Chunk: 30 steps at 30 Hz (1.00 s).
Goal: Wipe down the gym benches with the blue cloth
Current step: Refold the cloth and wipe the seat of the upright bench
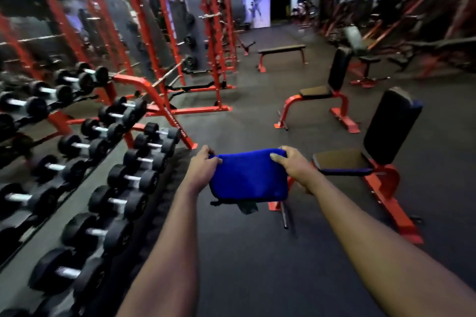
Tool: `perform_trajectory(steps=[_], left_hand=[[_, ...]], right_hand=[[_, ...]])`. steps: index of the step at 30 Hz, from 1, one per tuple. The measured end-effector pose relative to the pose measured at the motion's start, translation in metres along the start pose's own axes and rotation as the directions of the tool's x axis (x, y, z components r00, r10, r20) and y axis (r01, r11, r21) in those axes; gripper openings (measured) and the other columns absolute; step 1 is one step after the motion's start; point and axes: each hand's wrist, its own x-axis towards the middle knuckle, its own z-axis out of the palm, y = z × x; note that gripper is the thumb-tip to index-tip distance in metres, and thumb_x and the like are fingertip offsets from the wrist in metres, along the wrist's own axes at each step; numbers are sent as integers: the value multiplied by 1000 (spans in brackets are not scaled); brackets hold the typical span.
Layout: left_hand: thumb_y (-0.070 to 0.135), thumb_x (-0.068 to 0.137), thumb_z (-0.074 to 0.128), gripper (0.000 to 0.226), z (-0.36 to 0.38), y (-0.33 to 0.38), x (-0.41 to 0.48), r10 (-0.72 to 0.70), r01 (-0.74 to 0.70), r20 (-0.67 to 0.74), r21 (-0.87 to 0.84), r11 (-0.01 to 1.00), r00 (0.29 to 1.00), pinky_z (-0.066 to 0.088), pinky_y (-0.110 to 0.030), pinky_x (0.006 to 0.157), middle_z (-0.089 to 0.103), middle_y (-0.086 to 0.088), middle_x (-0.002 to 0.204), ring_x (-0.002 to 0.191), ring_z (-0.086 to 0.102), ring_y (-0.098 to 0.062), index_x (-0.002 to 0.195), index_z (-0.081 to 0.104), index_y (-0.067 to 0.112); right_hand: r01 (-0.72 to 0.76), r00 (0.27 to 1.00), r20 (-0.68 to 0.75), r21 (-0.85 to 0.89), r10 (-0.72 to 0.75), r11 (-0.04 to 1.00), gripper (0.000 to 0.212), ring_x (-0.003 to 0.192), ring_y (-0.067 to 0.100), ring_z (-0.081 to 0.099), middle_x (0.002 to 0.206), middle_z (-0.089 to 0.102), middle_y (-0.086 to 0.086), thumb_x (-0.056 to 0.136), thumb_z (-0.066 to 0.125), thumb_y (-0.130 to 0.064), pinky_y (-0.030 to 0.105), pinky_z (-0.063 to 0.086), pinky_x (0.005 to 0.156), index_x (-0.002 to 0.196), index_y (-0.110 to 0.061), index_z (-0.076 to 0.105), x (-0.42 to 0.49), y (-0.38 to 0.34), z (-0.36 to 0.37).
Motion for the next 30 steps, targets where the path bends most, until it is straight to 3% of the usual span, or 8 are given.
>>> perform_trajectory(steps=[3,7,10,14,21,23,27,30], left_hand=[[9,77,63,23,31,19,58,108,-105,203,-27,994,973,46,-32,74,61,-1,87,84,58,-25,95,52,16],[4,81,61,39,93,44,126,198,-109,571,-188,976,797,53,-29,85,69,-11,107,94,63,-18,119,54,4],[17,78,64,35,124,43,186,181,-111,531,-162,981,828,50,-48,97,70,-17,111,102,65,-27,110,62,4],[30,91,59,18,145,52,263,178,-118,398,-172,978,900,47,-46,87,63,-5,88,87,58,-23,87,54,13],[31,91,67,30,212,58,364,180,-155,293,-107,982,939,47,-37,79,59,-7,97,89,58,-24,99,48,9],[28,86,73,31,233,61,385,298,-269,282,-136,953,912,47,-36,77,57,-5,98,86,56,-20,99,50,11],[43,89,65,43,261,72,438,274,-128,646,-265,956,713,50,-31,57,64,-12,87,74,61,-22,100,56,2],[53,74,66,44,280,74,483,362,-255,616,-258,932,700,51,-30,68,67,-5,86,78,63,-19,89,63,12]], right_hand=[[84,996,-7,74,-84,994,14,91,15,57,102,63,8,96,62,-17,29,49,79,108,-10,57,45,-1,-9],[76,994,71,44,-79,996,22,83,16,59,99,62,15,93,66,-16,25,51,73,107,-12,50,125,-7,-30],[-97,995,39,37,96,995,45,82,14,63,99,65,9,84,77,-26,21,52,66,118,-8,52,174,-2,-63],[-288,923,224,-142,314,947,58,106,28,67,107,73,8,64,89,-40,45,50,96,110,-11,69,229,36,-95],[-159,960,-174,310,220,937,40,95,32,69,106,72,18,72,77,-15,44,54,80,110,-11,66,317,66,-97],[-121,942,-273,267,195,956,30,82,28,67,97,70,19,83,72,-5,34,53,66,112,-4,63,347,65,-99],[-103,906,-388,183,168,978,21,79,20,65,97,67,17,90,65,1,23,53,61,111,-2,61,411,68,-105],[-152,873,-443,152,205,977,27,80,19,63,100,63,18,91,64,1,22,52,61,112,-11,54,442,74,-113]])
